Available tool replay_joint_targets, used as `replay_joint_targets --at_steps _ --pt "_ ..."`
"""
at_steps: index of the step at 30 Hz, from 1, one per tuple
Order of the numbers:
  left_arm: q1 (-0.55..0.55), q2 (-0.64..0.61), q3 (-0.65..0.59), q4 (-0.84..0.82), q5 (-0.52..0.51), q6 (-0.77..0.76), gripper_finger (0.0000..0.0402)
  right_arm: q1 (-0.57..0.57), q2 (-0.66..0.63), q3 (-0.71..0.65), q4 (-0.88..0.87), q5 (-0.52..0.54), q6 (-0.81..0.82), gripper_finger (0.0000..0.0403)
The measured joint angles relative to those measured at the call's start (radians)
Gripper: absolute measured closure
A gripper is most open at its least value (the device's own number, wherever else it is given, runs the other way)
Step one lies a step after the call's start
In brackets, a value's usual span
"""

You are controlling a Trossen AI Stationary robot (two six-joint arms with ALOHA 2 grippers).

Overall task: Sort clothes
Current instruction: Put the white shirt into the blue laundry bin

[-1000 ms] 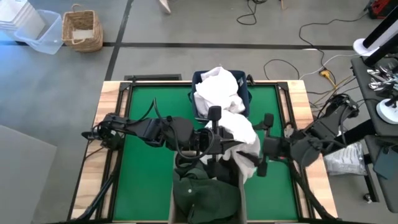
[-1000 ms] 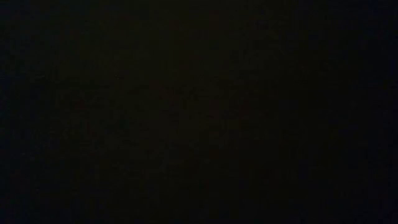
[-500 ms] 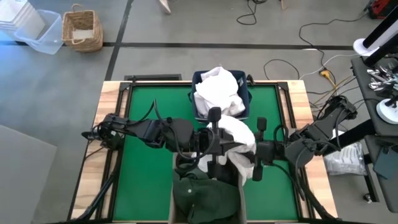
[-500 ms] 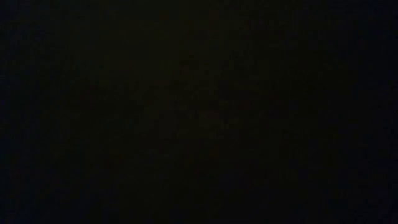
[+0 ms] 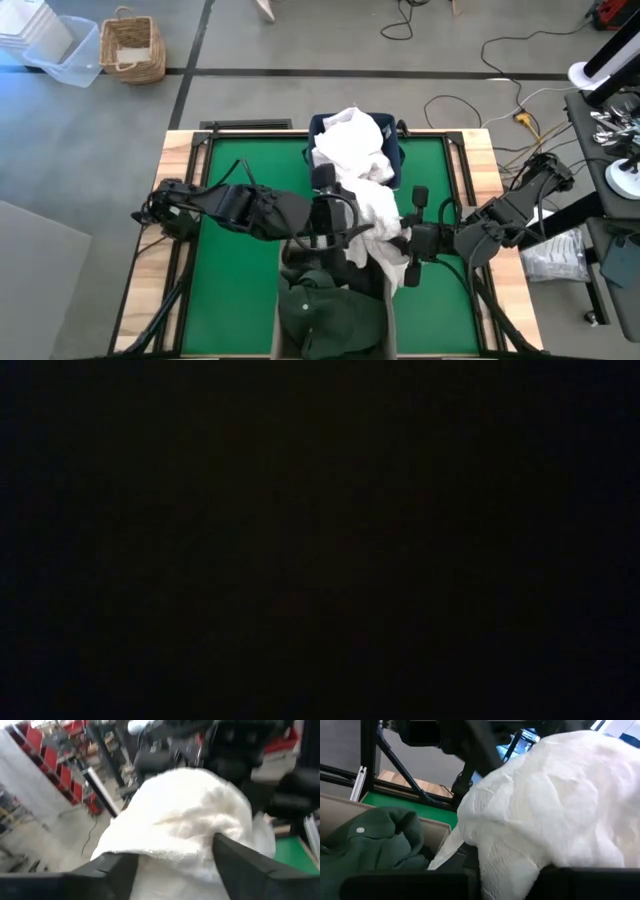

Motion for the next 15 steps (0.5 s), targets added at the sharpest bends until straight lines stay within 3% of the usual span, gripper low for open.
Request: replay_joint_targets --at_steps 7,15 --pt "-0.009 -0.034 0.000 -0.174 -0.011 -0.085 0.0103 0.000 -0.020 0.010 -0.004 0.000 -0.002 0.0363" --pt "-0.015 -0.041 0.000 -0.284 -0.002 -0.110 0.0093 -0.001 -0.045 0.021 -0.003 0.003 -0.002 0.0363"
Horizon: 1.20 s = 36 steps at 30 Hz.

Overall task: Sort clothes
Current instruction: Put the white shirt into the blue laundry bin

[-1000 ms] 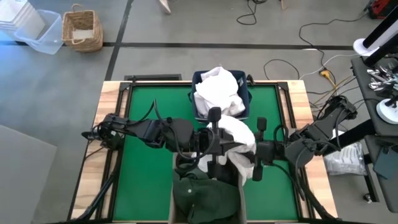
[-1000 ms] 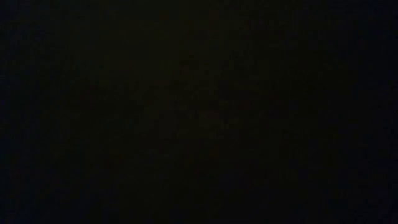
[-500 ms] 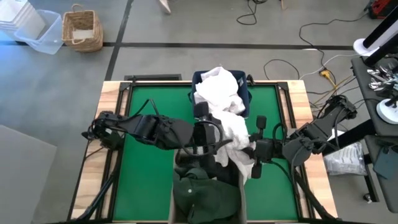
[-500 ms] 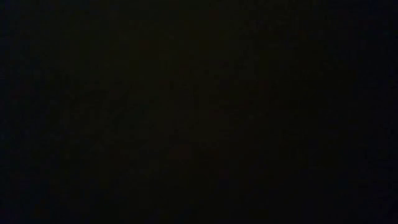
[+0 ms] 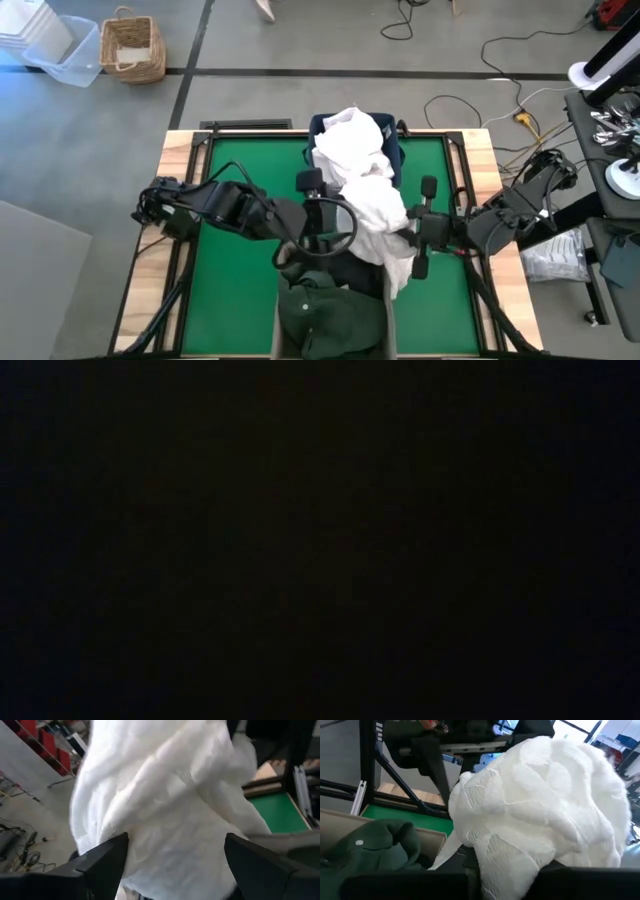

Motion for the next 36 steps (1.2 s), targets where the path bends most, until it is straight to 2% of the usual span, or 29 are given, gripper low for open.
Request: replay_joint_targets --at_steps 10,15,20,25,31,36 --pt "-0.040 -0.014 0.002 -0.167 0.009 -0.088 0.0093 0.000 -0.003 0.058 -0.003 -0.002 -0.041 0.0363" --pt "-0.055 -0.029 0.001 -0.133 -0.007 -0.096 0.0092 0.001 -0.004 0.072 0.005 -0.002 -0.044 0.0363" --pt "-0.084 -0.051 0.000 -0.030 -0.094 -0.064 0.0093 -0.015 -0.006 0.075 0.012 -0.002 -0.040 0.0363" --pt "-0.101 -0.066 0.000 -0.034 -0.157 -0.061 0.0080 -0.028 -0.006 0.075 0.006 -0.001 -0.041 0.0363" --pt "-0.131 -0.077 0.000 -0.134 -0.346 -0.098 0.0061 -0.031 -0.005 0.087 0.005 -0.002 -0.057 0.0363" --pt "-0.170 -0.081 0.000 -0.260 -0.394 -0.200 0.0058 -0.032 0.008 0.157 0.009 0.000 -0.110 0.0363"
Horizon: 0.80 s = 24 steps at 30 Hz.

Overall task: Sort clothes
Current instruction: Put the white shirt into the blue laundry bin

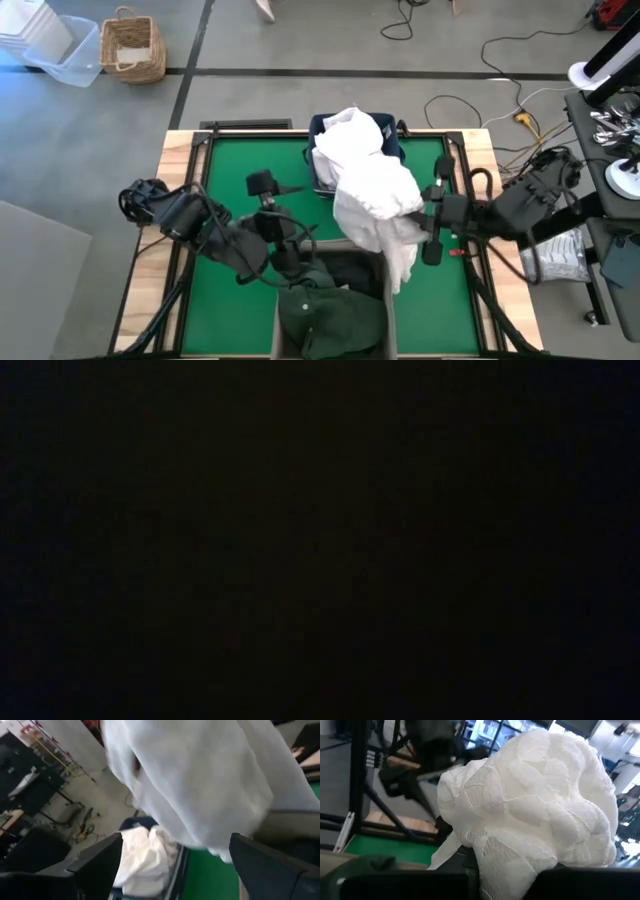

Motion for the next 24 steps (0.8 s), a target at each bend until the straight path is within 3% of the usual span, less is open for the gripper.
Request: replay_joint_targets --at_steps 17,24 --pt "-0.153 0.019 -0.004 -0.365 -0.052 -0.480 0.0059 -0.161 0.013 0.218 0.000 -0.034 -0.135 0.0363" --pt "-0.193 0.018 -0.021 -0.362 -0.071 -0.514 0.0059 -0.250 0.031 0.277 0.010 -0.045 -0.166 0.0363"
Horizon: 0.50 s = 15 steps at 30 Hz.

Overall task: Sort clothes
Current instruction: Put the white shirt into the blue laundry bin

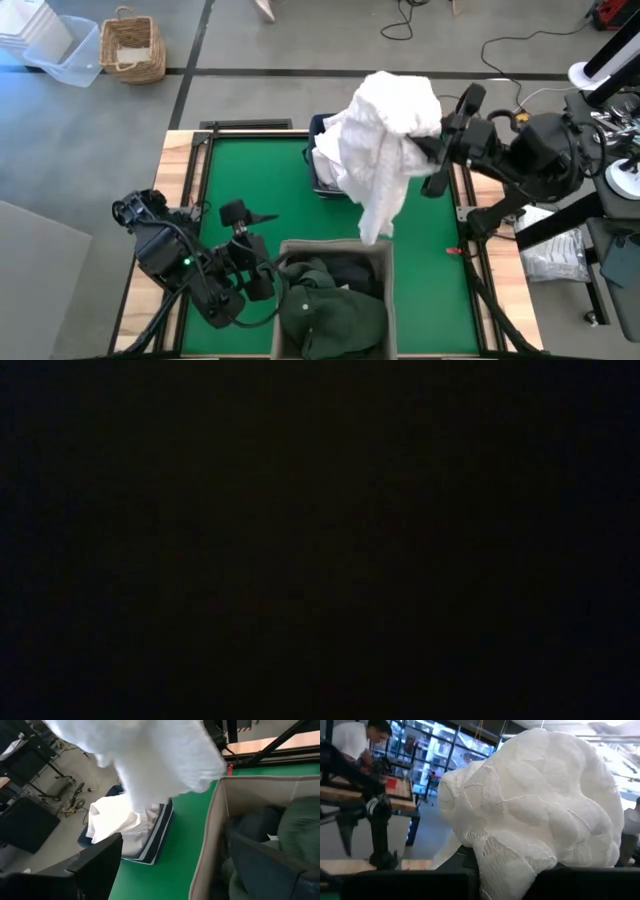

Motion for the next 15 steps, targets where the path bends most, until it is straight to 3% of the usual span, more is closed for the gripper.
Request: replay_joint_targets --at_steps 3,15 --pt "-0.006 0.000 -0.004 0.000 0.000 -0.006 0.0059 -0.037 0.015 0.014 0.038 -0.043 -0.027 0.0363" --pt "-0.010 -0.001 -0.040 0.000 0.001 -0.035 0.0059 -0.186 0.120 0.094 0.101 -0.048 -0.161 0.0363"
